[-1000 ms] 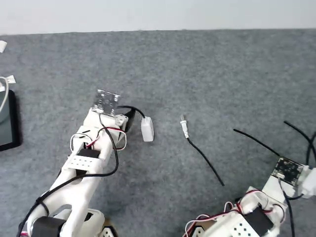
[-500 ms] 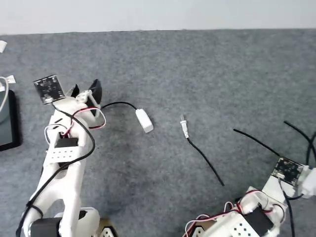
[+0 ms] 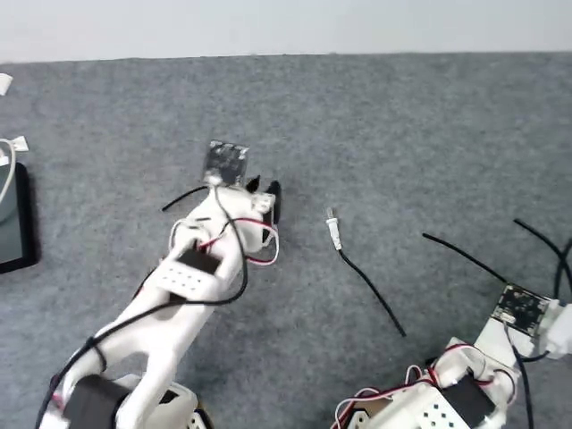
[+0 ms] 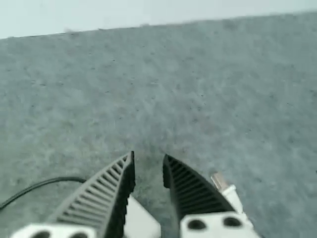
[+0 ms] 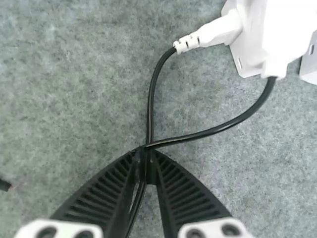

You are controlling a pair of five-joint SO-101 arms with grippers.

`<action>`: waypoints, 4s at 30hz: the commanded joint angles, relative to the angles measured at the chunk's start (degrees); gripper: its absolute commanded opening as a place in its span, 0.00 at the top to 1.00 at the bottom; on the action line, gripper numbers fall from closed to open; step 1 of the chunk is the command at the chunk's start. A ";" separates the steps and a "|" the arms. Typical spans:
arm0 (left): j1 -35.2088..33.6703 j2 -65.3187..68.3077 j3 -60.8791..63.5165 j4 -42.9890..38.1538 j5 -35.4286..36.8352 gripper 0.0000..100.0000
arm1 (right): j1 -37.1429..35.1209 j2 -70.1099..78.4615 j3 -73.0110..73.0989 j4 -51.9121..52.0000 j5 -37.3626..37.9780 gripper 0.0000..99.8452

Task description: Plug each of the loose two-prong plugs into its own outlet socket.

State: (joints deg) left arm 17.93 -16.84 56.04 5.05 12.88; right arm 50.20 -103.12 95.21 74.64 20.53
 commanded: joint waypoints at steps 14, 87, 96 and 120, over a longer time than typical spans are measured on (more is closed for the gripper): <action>-0.44 24.79 -26.24 23.65 -0.62 0.99 | -0.13 -0.84 1.14 -0.04 0.88 0.99; -3.52 15.65 -23.78 40.53 9.23 0.99 | -0.13 -0.84 1.14 -0.13 0.88 0.99; -7.65 18.55 -22.11 38.95 8.97 0.99 | -0.13 -0.84 1.14 -0.13 0.88 0.99; -8.00 18.64 -15.78 38.95 9.41 0.99 | -25.54 -0.22 -8.88 -4.09 -16.00 0.99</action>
State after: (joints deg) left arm 10.73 1.19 38.20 44.00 21.67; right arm 34.11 -103.12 88.35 73.93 7.43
